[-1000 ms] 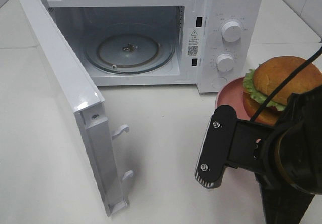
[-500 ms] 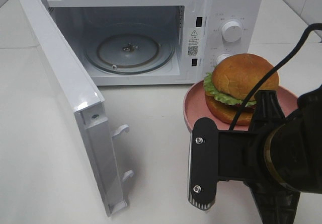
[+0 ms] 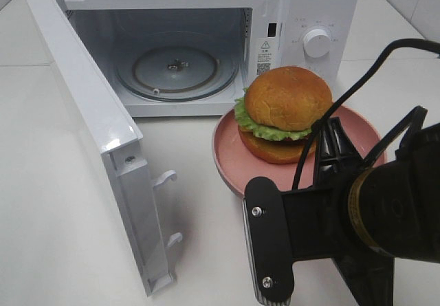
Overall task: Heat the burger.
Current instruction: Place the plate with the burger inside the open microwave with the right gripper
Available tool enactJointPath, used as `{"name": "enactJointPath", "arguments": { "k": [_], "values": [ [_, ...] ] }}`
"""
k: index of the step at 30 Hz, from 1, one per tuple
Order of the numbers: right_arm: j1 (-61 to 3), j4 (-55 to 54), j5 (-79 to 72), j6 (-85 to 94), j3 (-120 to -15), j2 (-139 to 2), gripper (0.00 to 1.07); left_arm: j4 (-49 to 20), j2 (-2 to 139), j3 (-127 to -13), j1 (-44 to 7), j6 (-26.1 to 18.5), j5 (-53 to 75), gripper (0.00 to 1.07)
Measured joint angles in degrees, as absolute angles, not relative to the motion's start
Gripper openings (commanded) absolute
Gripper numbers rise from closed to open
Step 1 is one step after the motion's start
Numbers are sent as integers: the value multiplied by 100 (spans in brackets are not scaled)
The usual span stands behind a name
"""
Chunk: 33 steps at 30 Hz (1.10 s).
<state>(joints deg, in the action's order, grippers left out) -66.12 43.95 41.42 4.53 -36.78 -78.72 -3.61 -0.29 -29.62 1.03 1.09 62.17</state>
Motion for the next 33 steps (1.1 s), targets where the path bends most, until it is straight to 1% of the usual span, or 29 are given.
{"name": "enactJointPath", "arguments": {
  "k": [4,8,16,18,20,21,22,23,25,26,27,28,30,33],
  "values": [
    [-6612,4693,3827,470,-3678,-7872,0,-361,-29,-2962,103,109,6217,100],
    [-6612,4704,3564,476,-3678,-7872,0,-361,-29,-2962,103,109,6217,100],
    [-6578,4761,3134,1175,-3678,-7872,0,-361,-29,-2962,103,109,6217,100],
    [-6463,4761,3008,1358,-3678,-7872,0,-361,-29,-2962,103,109,6217,100],
    [-6171,4761,2785,1593,-3678,-7872,0,-361,-29,-2962,103,109,6217,100],
    [-6171,4761,2785,1593,-3678,-7872,0,-361,-29,-2962,103,109,6217,100],
    [-5964,4761,2664,1776,-3678,-7872,0,-361,-29,-2962,103,109,6217,100],
    [-5964,4761,2664,1776,-3678,-7872,0,-361,-29,-2962,103,109,6217,100],
    [-5621,4721,2412,2166,-3678,-7872,0,-361,-29,-2962,103,109,6217,100],
    [-5621,4721,2412,2166,-3678,-7872,0,-361,-29,-2962,103,109,6217,100],
    [-5426,4635,2154,2555,-3673,-7872,0,-361,-29,-2962,103,109,6217,100],
    [-5426,4635,2154,2555,-3673,-7872,0,-361,-29,-2962,103,109,6217,100],
    [-5042,4286,1770,3392,-3667,-7884,0,-361,-29,-2962,103,109,6217,100],
    [-4950,4188,1753,3570,-3667,-7884,0,-361,-29,-2962,103,109,6217,100]
  ]
}}
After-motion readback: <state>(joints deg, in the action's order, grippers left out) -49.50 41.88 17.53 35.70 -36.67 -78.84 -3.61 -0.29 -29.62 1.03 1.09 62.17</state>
